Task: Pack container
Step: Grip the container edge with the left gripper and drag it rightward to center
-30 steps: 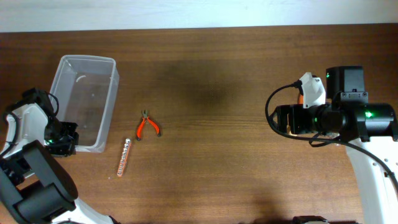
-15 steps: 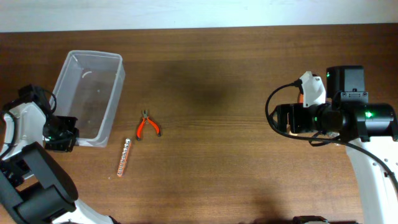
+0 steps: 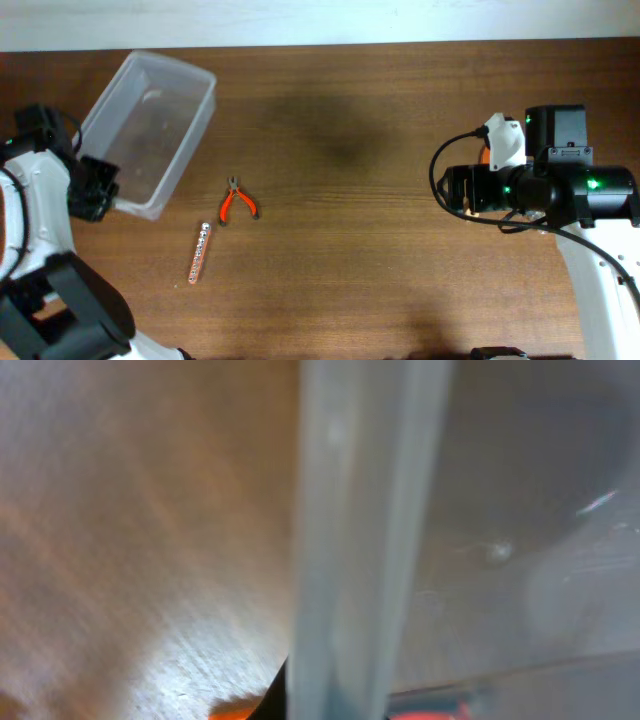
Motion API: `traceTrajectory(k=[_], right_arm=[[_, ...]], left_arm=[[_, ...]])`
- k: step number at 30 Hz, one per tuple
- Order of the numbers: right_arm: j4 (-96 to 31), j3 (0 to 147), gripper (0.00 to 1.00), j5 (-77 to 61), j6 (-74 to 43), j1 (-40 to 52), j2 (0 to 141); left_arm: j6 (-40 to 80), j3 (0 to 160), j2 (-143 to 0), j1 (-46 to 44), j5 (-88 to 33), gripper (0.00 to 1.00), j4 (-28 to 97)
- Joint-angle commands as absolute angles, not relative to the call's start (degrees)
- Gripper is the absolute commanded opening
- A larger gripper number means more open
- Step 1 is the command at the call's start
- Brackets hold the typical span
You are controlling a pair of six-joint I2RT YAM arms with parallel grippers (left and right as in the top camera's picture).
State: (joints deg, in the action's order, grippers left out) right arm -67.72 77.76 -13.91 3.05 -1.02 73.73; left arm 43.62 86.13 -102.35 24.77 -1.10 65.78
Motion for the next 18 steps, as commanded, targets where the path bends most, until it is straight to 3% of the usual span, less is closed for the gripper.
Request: traceTrajectory(k=[1, 6, 18], right_arm=[[-65.87, 78.85, 0.99, -7.68, 0.03, -0.84, 72.66], [-64.25, 79.90, 0.99, -1.52, -3.57, -3.05, 70.67], [-69.69, 82.63, 0.99, -1.69, -6.44, -21.06, 70.17]], left_arm=[[37.04, 89.97, -96.38, 19.66, -1.72, 0.02, 65.58], [31.70, 90.21, -92.86, 10.39, 0.03, 0.01, 65.45], [16.99, 86.94, -92.09, -11.16, 1.69, 0.02, 62.17]])
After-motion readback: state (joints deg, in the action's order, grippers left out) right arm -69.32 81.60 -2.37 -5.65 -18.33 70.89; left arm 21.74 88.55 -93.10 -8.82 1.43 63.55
